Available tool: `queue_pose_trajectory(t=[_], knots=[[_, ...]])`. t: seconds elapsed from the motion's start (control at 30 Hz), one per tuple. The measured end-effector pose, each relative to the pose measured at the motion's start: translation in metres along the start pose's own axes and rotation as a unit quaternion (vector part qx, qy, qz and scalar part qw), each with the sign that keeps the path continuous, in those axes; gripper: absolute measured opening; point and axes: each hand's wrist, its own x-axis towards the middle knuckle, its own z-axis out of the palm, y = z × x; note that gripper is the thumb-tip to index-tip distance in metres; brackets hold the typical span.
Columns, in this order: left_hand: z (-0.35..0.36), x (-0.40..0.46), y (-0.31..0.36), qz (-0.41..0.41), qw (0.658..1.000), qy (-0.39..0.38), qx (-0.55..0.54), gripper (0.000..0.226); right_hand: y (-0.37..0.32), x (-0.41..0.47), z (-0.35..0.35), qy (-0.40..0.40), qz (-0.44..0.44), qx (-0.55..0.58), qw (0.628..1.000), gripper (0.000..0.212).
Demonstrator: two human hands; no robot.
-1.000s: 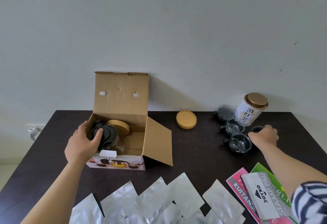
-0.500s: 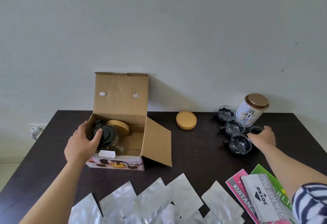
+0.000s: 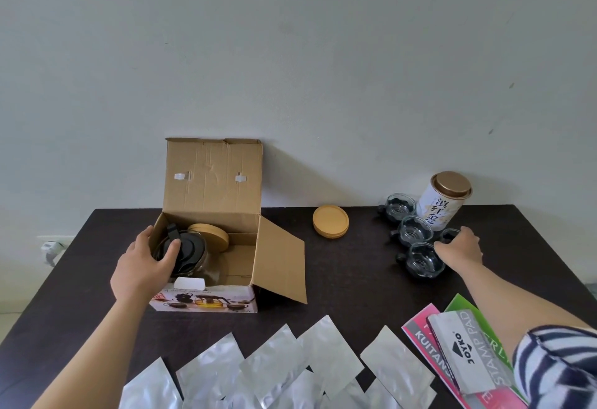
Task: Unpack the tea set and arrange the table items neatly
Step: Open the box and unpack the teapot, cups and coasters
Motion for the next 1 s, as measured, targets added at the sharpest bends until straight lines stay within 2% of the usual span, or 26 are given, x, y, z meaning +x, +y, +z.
queue_pose_trajectory(t=[0.3, 0.47, 0.6, 0.77, 0.83, 0.9, 1.0], knots=[[0.001, 0.003, -0.003, 0.002, 1.0, -0.002, 0.005, 0.065, -0.009, -0.025, -0.007, 0.019, -0.018, 0.016, 1.0, 0.071], [0.002, 0.004, -0.005, 0.008, 1.0, -0.007, 0.008, 0.068, -0.039, -0.071, -0.004, 0.031, -0.132, 0.06, 0.989, 0.05], [0.002, 0.002, -0.004, 0.013, 1.0, -0.007, -0.004, 0.068, -0.081, -0.135, 0.009, -0.021, -0.237, 0.11, 0.965, 0.054], [-0.002, -0.002, 0.0, 0.019, 1.0, -0.008, -0.013, 0.068, -0.148, -0.218, 0.036, -0.127, -0.323, 0.169, 0.922, 0.042], [-0.004, -0.003, -0.001, 0.018, 1.0, -0.013, -0.018, 0.07, -0.178, -0.245, 0.053, -0.179, -0.315, 0.198, 0.911, 0.04], [-0.004, -0.003, -0.002, 0.021, 0.999, -0.019, -0.021, 0.072, -0.208, -0.264, 0.075, -0.221, -0.272, 0.215, 0.912, 0.038], [-0.005, -0.004, -0.002, 0.028, 0.999, -0.022, -0.033, 0.069, -0.248, -0.282, 0.116, -0.301, -0.116, 0.256, 0.911, 0.041]])
